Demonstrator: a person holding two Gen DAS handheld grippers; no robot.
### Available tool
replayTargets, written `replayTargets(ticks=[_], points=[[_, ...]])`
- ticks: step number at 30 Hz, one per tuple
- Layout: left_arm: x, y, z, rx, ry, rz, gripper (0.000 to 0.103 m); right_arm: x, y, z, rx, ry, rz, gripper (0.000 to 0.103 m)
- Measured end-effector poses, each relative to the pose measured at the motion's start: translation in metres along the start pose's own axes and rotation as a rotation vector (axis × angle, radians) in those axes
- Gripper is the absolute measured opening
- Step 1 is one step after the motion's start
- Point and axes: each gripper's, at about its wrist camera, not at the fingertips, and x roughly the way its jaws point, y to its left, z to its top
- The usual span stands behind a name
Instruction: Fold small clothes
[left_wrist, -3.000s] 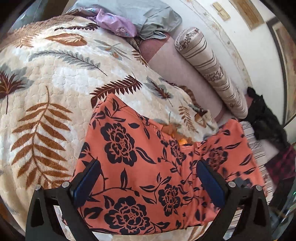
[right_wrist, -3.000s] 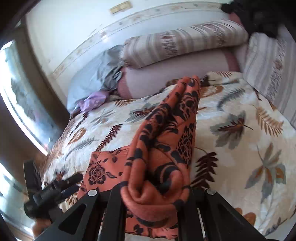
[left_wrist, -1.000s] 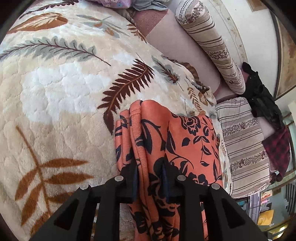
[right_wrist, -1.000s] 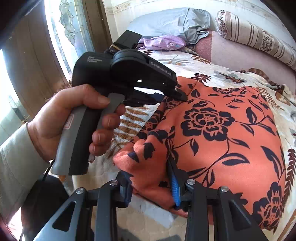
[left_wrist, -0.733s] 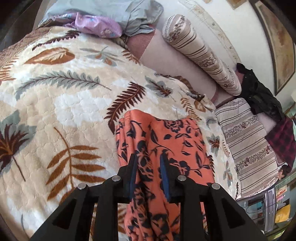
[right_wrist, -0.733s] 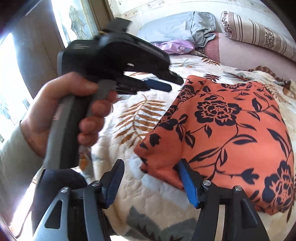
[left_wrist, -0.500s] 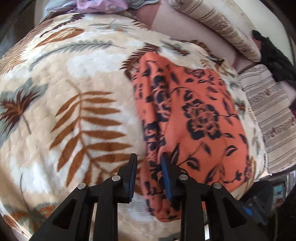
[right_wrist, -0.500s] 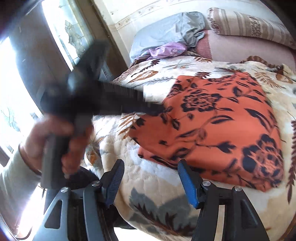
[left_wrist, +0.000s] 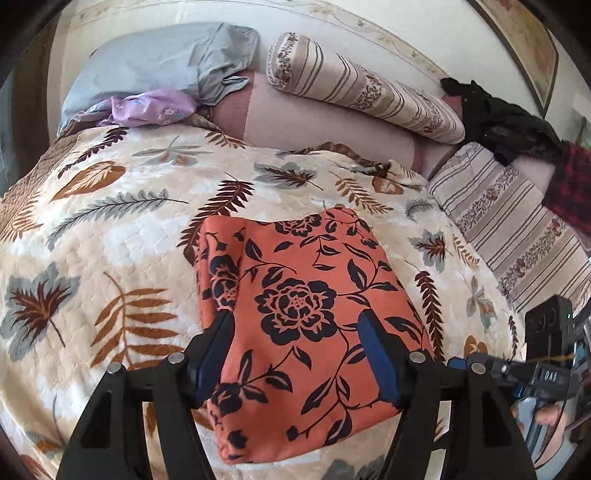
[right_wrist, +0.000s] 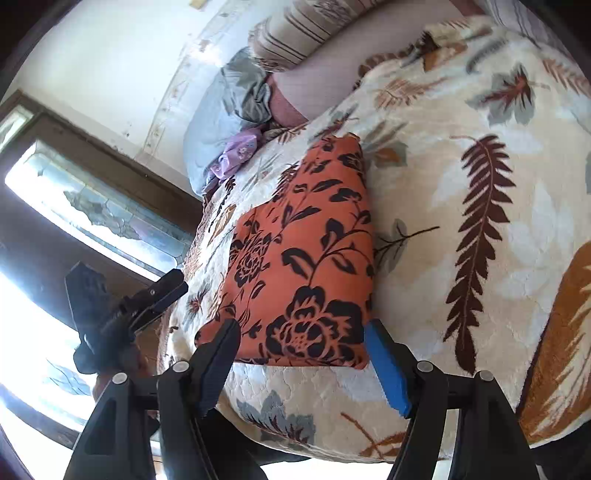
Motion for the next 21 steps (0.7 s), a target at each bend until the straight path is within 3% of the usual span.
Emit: replayTargets(ticks=[4,8,9,10,11,14,16,19,21], points=[[0.052,0.012,-0.020,-0.002,0.119,0.125,0.070,0.026,-0.029,0.026,0.149,0.058,0.060,0.073],[0.056,0.025,-0.037,-0.013,0.078,0.087,0.072,0.068,-0.034,0.038,0.198,0.154,0.103,0.071],[0.056,0.025,-0.036,-0.007,0.080,0.090,0.072,0.080,-0.031,0.038,0.166,0.199,0.072,0.065],[0.057,0.025,-0.036,-0.002,0.080,0.086,0.072,0.084,-0.023,0.037,0.105,0.198,-0.009,0.048],[0.057,0.027,-0.037,0.000,0.077,0.080,0.072,0.082,-0.012,0.035,0.039,0.183,-0.057,0.042],[0.055,0.030,-0.038,-0.010,0.073,0.059,0.072,0.069,0.027,0.023,-0.201,0.107,-0.222,0.036],[0.057,0.028,-0.038,0.004,0.071,0.065,0.072,0.086,0.015,0.019,-0.199,0.178,-0.278,0.042],[0.056,0.028,-0.038,0.003,0.067,0.064,0.072,0.070,-0.004,0.035,-0.037,0.127,-0.135,0.066],[0.056,0.029,-0.038,-0.003,0.068,0.059,0.072,0.055,-0.006,0.048,0.003,0.062,-0.082,0.072]])
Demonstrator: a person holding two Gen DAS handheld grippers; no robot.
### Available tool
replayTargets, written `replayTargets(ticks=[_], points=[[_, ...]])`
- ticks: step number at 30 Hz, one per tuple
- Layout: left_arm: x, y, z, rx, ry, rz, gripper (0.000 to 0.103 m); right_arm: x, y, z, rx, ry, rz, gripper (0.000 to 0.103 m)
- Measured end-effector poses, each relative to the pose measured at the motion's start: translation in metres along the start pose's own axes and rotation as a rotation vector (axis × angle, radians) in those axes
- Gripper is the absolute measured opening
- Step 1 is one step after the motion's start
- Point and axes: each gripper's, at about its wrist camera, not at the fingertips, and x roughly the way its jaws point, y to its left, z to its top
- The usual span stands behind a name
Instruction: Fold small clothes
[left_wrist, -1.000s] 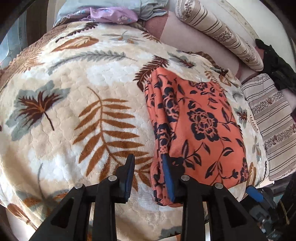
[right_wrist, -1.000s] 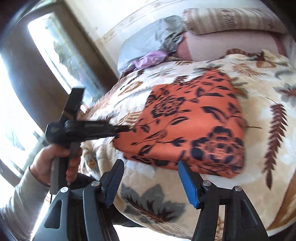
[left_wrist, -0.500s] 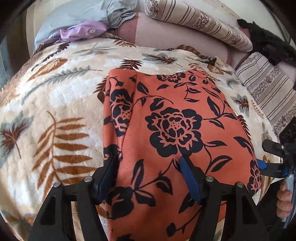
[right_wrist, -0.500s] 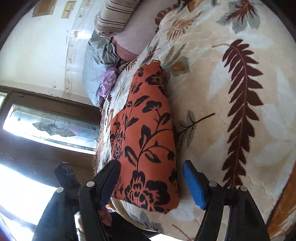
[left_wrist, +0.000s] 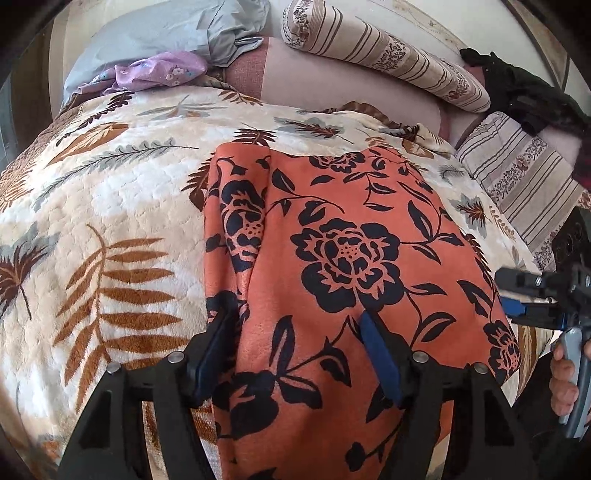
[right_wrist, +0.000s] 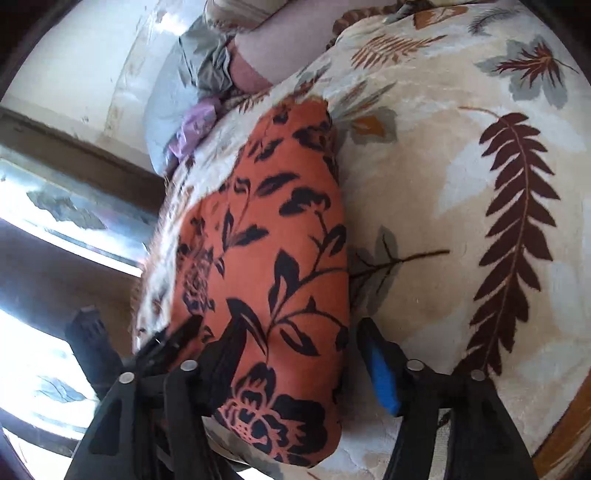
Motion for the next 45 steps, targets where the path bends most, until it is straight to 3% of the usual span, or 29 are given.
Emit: replayTargets(ticks=[4,6,7,8,11,13,14,15,17,22,24,25,26,28,31,34,38,42,45], points=[[0.000,-0.001,0.000,0.004,-0.002,0.004,0.072,0.009,-0.013,0.036,0.092,0.000,0.079,0.076],[0.000,-0.002,-0.001,0.003,-0.002,0.001,0.072,0.032,-0.023,0.049,0.139,0.053,0.087,0.076],[0.000,-0.001,-0.001,0.003,-0.003,0.001,0.072,0.045,-0.026,0.052,0.155,0.092,0.072,0.072],[0.000,-0.001,0.000,0.003,-0.003,0.004,0.072,0.051,-0.017,0.053,0.120,0.115,0.049,0.042],[-0.001,0.001,-0.001,-0.007,-0.003,-0.006,0.072,0.034,0.030,0.043,-0.131,0.045,-0.125,0.038],[0.000,0.000,-0.001,-0.006,-0.001,-0.008,0.072,0.045,0.030,0.040,-0.163,0.066,-0.216,0.039],[0.000,-0.001,0.000,-0.002,-0.001,-0.004,0.072,0.050,0.023,0.041,-0.134,0.076,-0.217,0.046],[0.000,-0.001,0.000,-0.002,-0.001,-0.002,0.072,0.048,0.018,0.043,-0.094,0.063,-0.179,0.048],[-0.001,0.000,-0.001,-0.008,-0.002,-0.007,0.072,0.041,0.014,0.047,-0.037,0.040,-0.084,0.068],[-0.001,-0.001,0.000,-0.008,0.000,-0.008,0.072,0.043,0.013,0.069,0.019,-0.015,-0.039,0.077],[-0.001,-0.001,0.000,-0.008,0.000,-0.010,0.072,0.058,0.004,0.081,0.051,0.011,-0.038,0.077],[-0.001,-0.001,0.000,-0.009,0.000,-0.011,0.072,0.067,0.000,0.084,0.057,0.042,-0.043,0.071],[-0.001,0.000,0.000,-0.010,0.000,-0.013,0.072,0.075,0.002,0.085,0.036,0.075,-0.069,0.044],[-0.001,0.001,0.000,-0.012,0.000,-0.017,0.072,0.074,0.020,0.081,-0.059,0.056,-0.161,0.043],[0.000,0.000,0.000,-0.008,0.001,-0.015,0.072,0.079,0.025,0.077,-0.099,0.041,-0.226,0.044],[0.000,0.001,0.000,-0.008,0.000,-0.015,0.072,0.071,0.025,0.076,-0.070,0.009,-0.217,0.057],[0.000,0.001,0.000,-0.011,-0.001,-0.018,0.072,0.039,0.048,0.065,-0.163,-0.065,-0.252,0.059],[0.000,0.001,0.000,-0.012,-0.007,-0.017,0.072,0.000,0.074,0.042,-0.226,-0.126,-0.151,0.062],[-0.001,0.002,-0.002,-0.011,-0.017,-0.017,0.072,0.007,0.077,0.020,-0.248,-0.037,-0.056,0.071]])
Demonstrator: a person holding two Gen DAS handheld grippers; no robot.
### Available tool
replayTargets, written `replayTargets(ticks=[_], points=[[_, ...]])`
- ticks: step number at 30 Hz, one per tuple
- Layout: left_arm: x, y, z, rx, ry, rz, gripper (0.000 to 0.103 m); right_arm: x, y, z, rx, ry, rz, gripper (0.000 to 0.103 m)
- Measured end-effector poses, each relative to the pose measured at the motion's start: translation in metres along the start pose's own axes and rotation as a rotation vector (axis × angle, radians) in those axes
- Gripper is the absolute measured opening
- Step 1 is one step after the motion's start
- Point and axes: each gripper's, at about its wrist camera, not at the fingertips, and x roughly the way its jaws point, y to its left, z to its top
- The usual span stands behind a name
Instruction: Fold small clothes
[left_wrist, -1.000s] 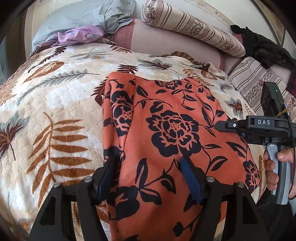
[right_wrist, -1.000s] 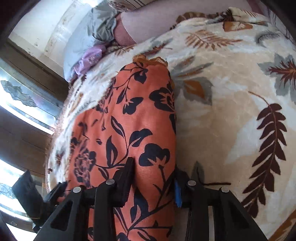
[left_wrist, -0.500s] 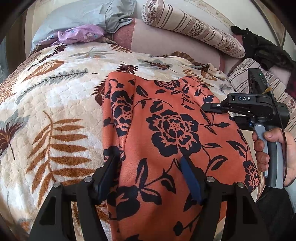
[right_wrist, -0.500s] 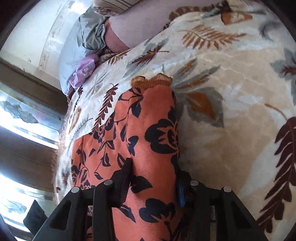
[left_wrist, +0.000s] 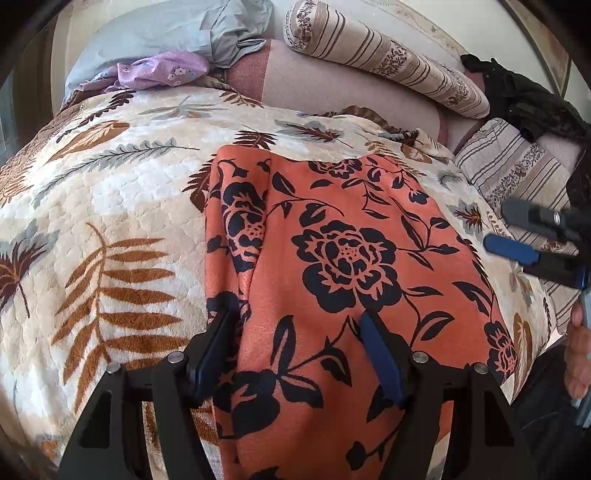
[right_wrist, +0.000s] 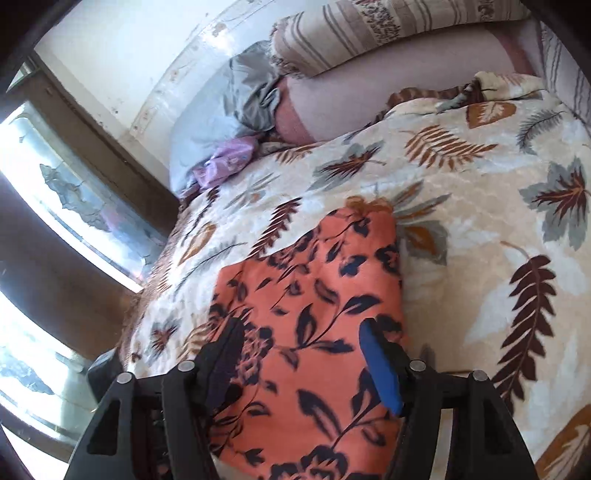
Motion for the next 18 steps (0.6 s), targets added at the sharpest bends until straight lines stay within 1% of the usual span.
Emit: replayTargets(ticks=[2,3,4,7,8,9,10,11,13,14,18], points=[[-0.002,0.000,-0.002,-0.004,-0.006,-0.006,0.072,0.028,-0.012,-0.018,0.012,0.130,-0.016,0.073],[-0.005,0.002,-0.003,-0.015,-0.008,-0.019,0.072,0.031,-0.016,-0.026,0.021,0.122,-0.025,0.073],[-0.011,0.004,-0.004,-0.033,-0.012,-0.024,0.072,0.024,-0.016,-0.028,0.023,0.080,-0.010,0.073],[-0.033,0.013,-0.015,-0.107,-0.020,-0.050,0.072,0.014,-0.012,-0.026,0.052,0.058,0.010,0.073],[-0.034,0.018,-0.021,-0.145,-0.002,-0.044,0.072,0.014,-0.012,-0.027,0.044,0.065,0.017,0.073],[-0.029,0.026,-0.030,-0.191,0.057,-0.035,0.071,0.014,-0.012,-0.029,0.034,0.069,0.018,0.073],[-0.023,0.035,-0.040,-0.250,0.099,-0.065,0.070,0.016,-0.014,-0.031,0.025,0.071,0.019,0.073],[-0.027,0.039,-0.045,-0.284,0.075,-0.087,0.068,0.016,-0.015,-0.033,0.026,0.071,0.029,0.073],[-0.037,0.037,-0.039,-0.304,0.089,-0.087,0.067,0.013,-0.016,-0.033,0.029,0.059,0.040,0.073],[-0.044,0.037,-0.037,-0.323,0.079,-0.101,0.066,0.012,-0.016,-0.033,0.031,0.060,0.043,0.073],[-0.063,0.037,-0.016,-0.365,0.027,-0.175,0.067,0.000,-0.020,-0.032,0.030,0.047,0.065,0.073]])
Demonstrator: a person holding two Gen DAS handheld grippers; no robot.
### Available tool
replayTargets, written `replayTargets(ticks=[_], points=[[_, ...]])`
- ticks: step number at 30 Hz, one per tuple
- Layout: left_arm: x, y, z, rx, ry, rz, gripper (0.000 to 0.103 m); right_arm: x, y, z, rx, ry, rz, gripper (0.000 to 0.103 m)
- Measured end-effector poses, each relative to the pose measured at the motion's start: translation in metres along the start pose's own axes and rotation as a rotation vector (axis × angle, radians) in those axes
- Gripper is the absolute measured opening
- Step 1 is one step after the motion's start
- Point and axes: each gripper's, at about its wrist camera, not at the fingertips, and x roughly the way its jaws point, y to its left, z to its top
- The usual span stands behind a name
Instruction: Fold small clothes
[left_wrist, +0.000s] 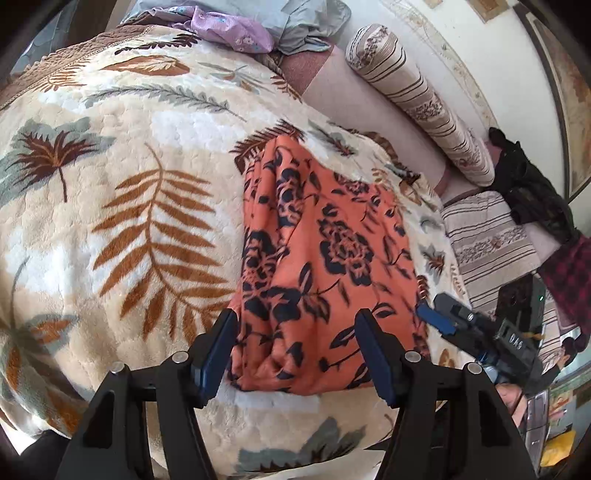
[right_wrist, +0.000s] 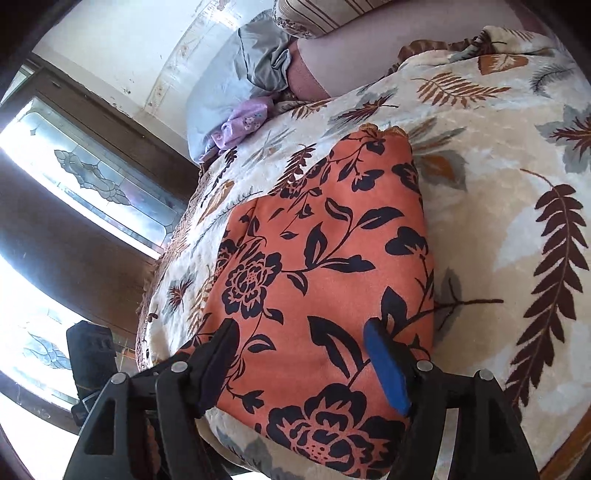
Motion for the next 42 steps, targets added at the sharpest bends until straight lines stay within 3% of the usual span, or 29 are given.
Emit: replayTargets(ticks=[4,6,8,9,11,12,14,17,19,21,24,28,42], points=[[0.017,-0.002,0.044,-0.009,0.011,-0.022,0.067,-0.014,-0.009,-0.002,0.019,-0.019,0.026,0.073],[0.041,0.002,0.069,-0.039,0.053,-0.058,0.067,-0.018,-0.013,-0.002,0.027,-0.020,0.041,0.073],[0.071,0.008,0.091,-0.057,0.103,-0.036,0.066,-0.021,-0.018,-0.002,0.035,-0.018,0.048,0.073],[0.084,0.012,0.098,-0.065,0.125,-0.017,0.064,-0.023,-0.020,-0.002,0.039,-0.021,0.049,0.073],[0.108,0.028,0.104,-0.109,0.182,0.041,0.046,-0.027,-0.028,-0.001,0.054,-0.030,0.048,0.073],[0.112,0.035,0.104,-0.139,0.180,0.034,0.040,-0.029,-0.033,-0.001,0.067,-0.034,0.044,0.073],[0.108,0.041,0.103,-0.162,0.159,0.004,0.039,-0.031,-0.045,0.000,0.100,-0.041,0.038,0.073],[0.092,0.024,0.098,-0.073,0.107,0.082,0.041,-0.032,-0.061,0.001,0.155,-0.049,0.039,0.073],[0.077,0.008,0.090,-0.010,0.063,0.161,0.061,-0.033,-0.064,0.001,0.174,-0.053,0.046,0.073],[0.062,-0.009,0.079,0.069,0.017,0.206,0.071,-0.034,-0.062,0.000,0.170,-0.056,0.040,0.073],[0.046,-0.026,0.061,0.156,-0.015,0.288,0.073,-0.036,-0.050,-0.005,0.143,-0.048,0.028,0.073],[0.035,-0.035,0.038,0.205,-0.030,0.329,0.073,-0.041,-0.040,-0.019,0.126,-0.040,-0.001,0.073],[0.000,-0.051,0.004,0.250,-0.068,0.333,0.073,-0.065,-0.024,-0.052,0.151,-0.056,-0.039,0.081]])
